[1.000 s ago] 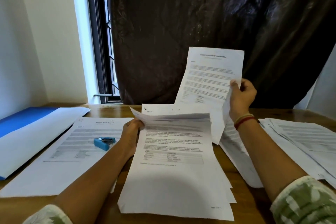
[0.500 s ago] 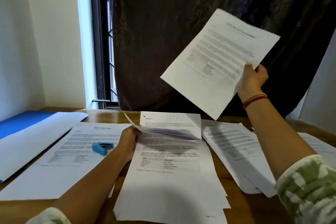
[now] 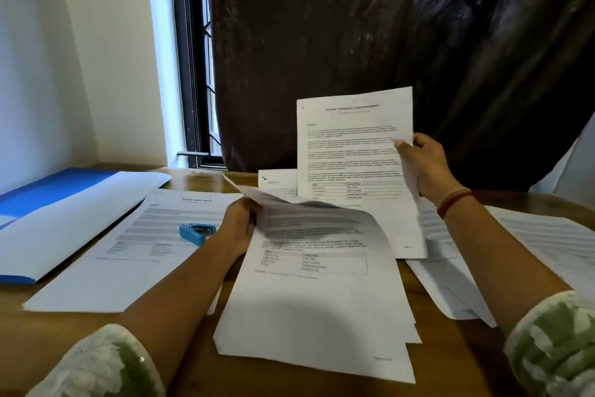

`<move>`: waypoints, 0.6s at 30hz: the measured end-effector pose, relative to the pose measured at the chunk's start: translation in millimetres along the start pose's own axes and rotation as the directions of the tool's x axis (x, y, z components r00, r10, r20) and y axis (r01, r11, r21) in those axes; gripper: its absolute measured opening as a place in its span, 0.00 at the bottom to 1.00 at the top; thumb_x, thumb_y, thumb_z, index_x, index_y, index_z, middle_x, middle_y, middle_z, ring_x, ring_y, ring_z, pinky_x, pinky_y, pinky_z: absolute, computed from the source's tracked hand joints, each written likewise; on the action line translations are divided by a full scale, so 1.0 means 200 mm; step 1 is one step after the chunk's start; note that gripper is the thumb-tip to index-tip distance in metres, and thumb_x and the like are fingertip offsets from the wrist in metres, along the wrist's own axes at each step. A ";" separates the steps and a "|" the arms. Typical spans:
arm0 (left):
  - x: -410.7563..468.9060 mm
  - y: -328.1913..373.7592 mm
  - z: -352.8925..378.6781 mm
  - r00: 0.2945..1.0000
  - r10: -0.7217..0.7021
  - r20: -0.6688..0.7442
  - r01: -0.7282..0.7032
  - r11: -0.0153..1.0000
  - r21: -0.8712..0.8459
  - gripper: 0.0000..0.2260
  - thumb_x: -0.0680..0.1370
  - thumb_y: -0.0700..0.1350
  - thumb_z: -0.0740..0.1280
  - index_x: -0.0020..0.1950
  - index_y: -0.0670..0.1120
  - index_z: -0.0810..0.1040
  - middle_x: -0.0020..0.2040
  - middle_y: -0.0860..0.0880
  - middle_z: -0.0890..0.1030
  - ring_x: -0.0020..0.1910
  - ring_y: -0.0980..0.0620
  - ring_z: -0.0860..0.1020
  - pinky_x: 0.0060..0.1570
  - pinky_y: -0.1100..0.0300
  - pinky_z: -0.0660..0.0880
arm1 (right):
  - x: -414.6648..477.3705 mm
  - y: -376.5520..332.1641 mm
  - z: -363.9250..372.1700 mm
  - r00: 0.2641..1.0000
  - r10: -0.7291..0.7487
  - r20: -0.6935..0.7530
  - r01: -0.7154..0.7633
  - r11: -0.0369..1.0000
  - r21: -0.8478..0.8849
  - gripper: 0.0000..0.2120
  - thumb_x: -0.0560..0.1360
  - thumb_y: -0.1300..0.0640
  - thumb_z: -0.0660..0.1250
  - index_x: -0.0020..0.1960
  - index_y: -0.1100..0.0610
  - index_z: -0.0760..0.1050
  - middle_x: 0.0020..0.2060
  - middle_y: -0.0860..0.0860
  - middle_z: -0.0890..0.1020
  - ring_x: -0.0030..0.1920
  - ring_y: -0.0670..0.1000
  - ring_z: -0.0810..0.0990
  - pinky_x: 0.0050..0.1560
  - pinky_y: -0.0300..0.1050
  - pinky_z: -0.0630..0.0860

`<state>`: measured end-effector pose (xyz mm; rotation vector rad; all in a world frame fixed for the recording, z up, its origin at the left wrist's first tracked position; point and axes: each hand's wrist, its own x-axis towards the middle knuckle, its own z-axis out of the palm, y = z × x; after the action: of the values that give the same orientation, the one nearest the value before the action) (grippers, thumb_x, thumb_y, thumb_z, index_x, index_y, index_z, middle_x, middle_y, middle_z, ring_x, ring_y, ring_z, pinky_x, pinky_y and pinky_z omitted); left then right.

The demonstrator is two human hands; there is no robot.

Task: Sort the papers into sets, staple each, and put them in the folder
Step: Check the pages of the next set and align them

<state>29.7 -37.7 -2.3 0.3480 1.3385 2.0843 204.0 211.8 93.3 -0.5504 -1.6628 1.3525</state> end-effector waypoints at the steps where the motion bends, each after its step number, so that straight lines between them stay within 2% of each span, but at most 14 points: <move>1: 0.00 0.01 0.00 1.000 -0.014 -0.004 0.014 1.000 -0.017 0.08 0.73 0.34 0.59 0.47 0.42 0.75 0.42 0.42 0.80 0.44 0.42 0.79 0.40 0.51 0.78 | -0.01 0.02 0.02 1.000 0.005 0.028 -0.005 1.000 -0.008 0.00 0.78 0.60 0.66 0.49 0.57 0.75 0.45 0.52 0.82 0.42 0.51 0.82 0.42 0.43 0.79; 3: 0.01 0.01 -0.01 1.000 -0.024 -0.001 0.024 0.999 -0.046 0.11 0.71 0.34 0.58 0.50 0.42 0.73 0.42 0.42 0.79 0.42 0.43 0.79 0.36 0.53 0.78 | -0.03 0.06 0.06 0.997 0.027 0.066 -0.026 0.999 -0.023 0.03 0.78 0.62 0.66 0.46 0.56 0.75 0.46 0.53 0.82 0.43 0.52 0.82 0.44 0.45 0.80; 5: 0.01 0.01 -0.01 1.000 -0.017 -0.024 0.016 0.999 -0.045 0.08 0.72 0.33 0.57 0.46 0.42 0.71 0.39 0.42 0.77 0.39 0.44 0.78 0.34 0.54 0.78 | -0.05 0.11 0.09 0.995 0.057 0.076 -0.054 0.997 -0.049 0.04 0.77 0.63 0.67 0.46 0.56 0.75 0.48 0.56 0.82 0.44 0.53 0.81 0.48 0.48 0.80; 7: 0.01 0.01 0.00 0.999 -0.020 -0.028 0.019 0.999 -0.027 0.07 0.72 0.32 0.57 0.43 0.43 0.71 0.39 0.42 0.77 0.39 0.43 0.78 0.37 0.52 0.78 | -0.07 0.15 0.12 0.992 0.084 0.089 -0.078 0.995 -0.068 0.04 0.76 0.64 0.68 0.46 0.57 0.76 0.50 0.58 0.82 0.45 0.55 0.82 0.49 0.50 0.80; 11: 0.01 0.00 0.00 0.999 0.019 -0.040 -0.018 1.000 0.023 0.07 0.72 0.31 0.58 0.45 0.41 0.70 0.43 0.40 0.77 0.43 0.41 0.79 0.48 0.48 0.78 | -0.12 0.19 0.12 0.972 0.139 0.187 -0.125 0.989 -0.083 0.04 0.74 0.64 0.70 0.47 0.59 0.77 0.48 0.56 0.83 0.43 0.53 0.82 0.44 0.45 0.79; 15: 0.02 -0.01 0.00 0.998 0.040 -0.053 -0.041 0.999 -0.018 0.08 0.73 0.30 0.57 0.46 0.42 0.70 0.43 0.39 0.78 0.44 0.40 0.79 0.42 0.48 0.79 | -0.15 0.21 0.10 0.968 0.179 0.174 -0.161 0.980 -0.113 0.04 0.74 0.61 0.71 0.48 0.60 0.79 0.44 0.53 0.83 0.44 0.53 0.81 0.46 0.47 0.78; 18: 0.03 -0.02 -0.01 0.995 0.050 -0.088 -0.050 0.999 0.000 0.08 0.74 0.31 0.58 0.47 0.43 0.71 0.43 0.41 0.79 0.44 0.41 0.79 0.39 0.51 0.77 | -0.17 0.21 0.08 0.961 0.210 0.181 -0.188 0.973 -0.131 0.06 0.77 0.57 0.68 0.50 0.60 0.78 0.44 0.53 0.83 0.44 0.53 0.80 0.47 0.47 0.78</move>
<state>26.3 -34.0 -7.1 0.2941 1.3912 2.1649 198.9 189.6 41.3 -0.6855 -1.8916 1.5030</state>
